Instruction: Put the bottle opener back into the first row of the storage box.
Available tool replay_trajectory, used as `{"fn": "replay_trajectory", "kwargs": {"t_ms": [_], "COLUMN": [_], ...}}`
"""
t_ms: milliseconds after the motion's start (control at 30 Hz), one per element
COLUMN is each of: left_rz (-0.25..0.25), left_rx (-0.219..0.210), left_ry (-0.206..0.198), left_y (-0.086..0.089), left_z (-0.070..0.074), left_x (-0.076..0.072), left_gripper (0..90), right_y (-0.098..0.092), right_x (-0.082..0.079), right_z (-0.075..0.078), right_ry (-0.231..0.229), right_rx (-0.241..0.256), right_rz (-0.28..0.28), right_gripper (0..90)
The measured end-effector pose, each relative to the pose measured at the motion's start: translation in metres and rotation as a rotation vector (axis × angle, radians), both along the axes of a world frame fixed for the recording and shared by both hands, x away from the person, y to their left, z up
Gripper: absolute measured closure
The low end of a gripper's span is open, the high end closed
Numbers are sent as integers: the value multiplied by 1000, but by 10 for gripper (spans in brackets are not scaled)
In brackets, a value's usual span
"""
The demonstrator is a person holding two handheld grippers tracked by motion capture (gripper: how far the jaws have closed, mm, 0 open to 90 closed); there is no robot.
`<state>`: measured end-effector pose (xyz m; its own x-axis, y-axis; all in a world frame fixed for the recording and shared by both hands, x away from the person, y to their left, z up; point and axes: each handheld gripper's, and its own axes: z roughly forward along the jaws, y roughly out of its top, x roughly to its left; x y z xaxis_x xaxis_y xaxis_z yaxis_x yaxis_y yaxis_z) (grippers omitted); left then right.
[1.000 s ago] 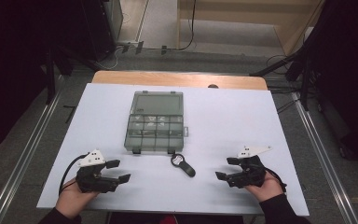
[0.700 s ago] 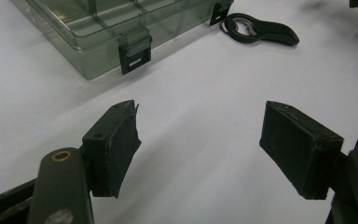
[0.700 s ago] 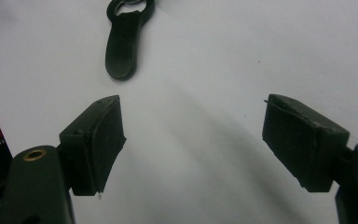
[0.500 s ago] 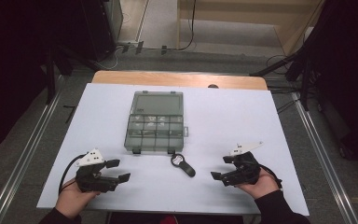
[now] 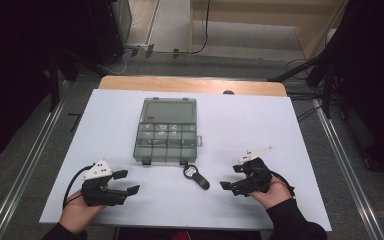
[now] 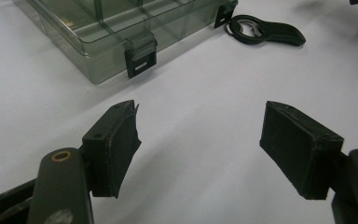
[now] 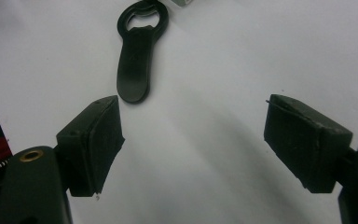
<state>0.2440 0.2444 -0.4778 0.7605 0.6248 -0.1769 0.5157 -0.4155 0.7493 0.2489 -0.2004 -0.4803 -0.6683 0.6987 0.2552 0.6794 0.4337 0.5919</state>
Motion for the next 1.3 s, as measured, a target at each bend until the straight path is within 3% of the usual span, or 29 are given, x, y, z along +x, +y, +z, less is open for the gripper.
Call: {"fn": "replay_trajectory", "kwargs": {"t_ms": [567, 933, 1100, 1300], "left_rz": [44, 38, 30, 24], "left_rx": [21, 19, 16, 11], "left_ry": [-32, -45, -69, -47], "left_y": [0, 2, 0, 3], "left_z": [-1, -3, -2, -3], "left_x": [6, 8, 8, 11], "left_gripper": [232, 231, 232, 232], "right_y": [27, 44, 57, 74], "right_x": [16, 23, 27, 29], "right_z": [2, 2, 1, -1], "right_ry": [17, 16, 28, 30], "right_rx": [-16, -33, -66, -97], "right_rz": [38, 54, 61, 86], "right_gripper": [204, 200, 204, 229]}}
